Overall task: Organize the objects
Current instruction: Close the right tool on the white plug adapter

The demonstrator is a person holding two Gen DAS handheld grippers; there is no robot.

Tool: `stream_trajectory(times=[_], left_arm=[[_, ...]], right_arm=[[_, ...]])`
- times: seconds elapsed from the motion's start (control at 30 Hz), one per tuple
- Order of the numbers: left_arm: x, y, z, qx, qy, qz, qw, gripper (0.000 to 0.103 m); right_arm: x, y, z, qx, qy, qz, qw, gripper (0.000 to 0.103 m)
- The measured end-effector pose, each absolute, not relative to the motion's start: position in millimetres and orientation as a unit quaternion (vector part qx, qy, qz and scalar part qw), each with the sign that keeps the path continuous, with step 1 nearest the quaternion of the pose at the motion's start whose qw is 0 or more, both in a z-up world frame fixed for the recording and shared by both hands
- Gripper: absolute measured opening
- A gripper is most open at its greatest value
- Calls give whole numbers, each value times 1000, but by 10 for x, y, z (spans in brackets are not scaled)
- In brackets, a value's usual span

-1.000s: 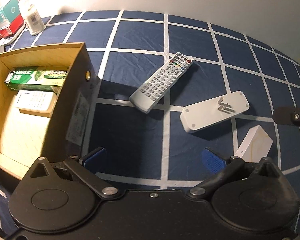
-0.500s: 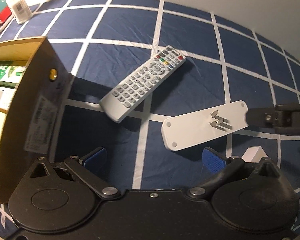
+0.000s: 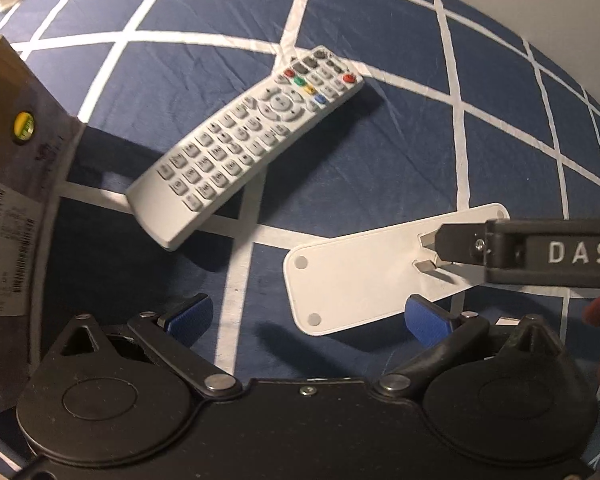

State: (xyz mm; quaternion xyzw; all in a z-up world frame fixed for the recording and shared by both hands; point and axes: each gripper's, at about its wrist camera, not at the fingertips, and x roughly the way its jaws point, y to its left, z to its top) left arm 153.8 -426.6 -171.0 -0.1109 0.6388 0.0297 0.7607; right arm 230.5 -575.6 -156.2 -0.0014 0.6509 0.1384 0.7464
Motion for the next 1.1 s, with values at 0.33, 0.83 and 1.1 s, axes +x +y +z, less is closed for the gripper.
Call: stream_trajectory(times=[0.33, 0.83, 1.1], left_arm=[[1597, -4309, -1740, -118, 640, 19, 759, 103], [1649, -4312, -1796, -133, 643, 11, 754, 103], [1699, -4299, -1816, -147, 640, 9, 754, 101]], right_arm=[[2349, -5759, -1551, 3, 657, 153, 738, 103], [2378, -5699, -1694, -4, 669, 162, 726, 98], [2378, -5686, -1715, -2, 670, 172, 722, 89]])
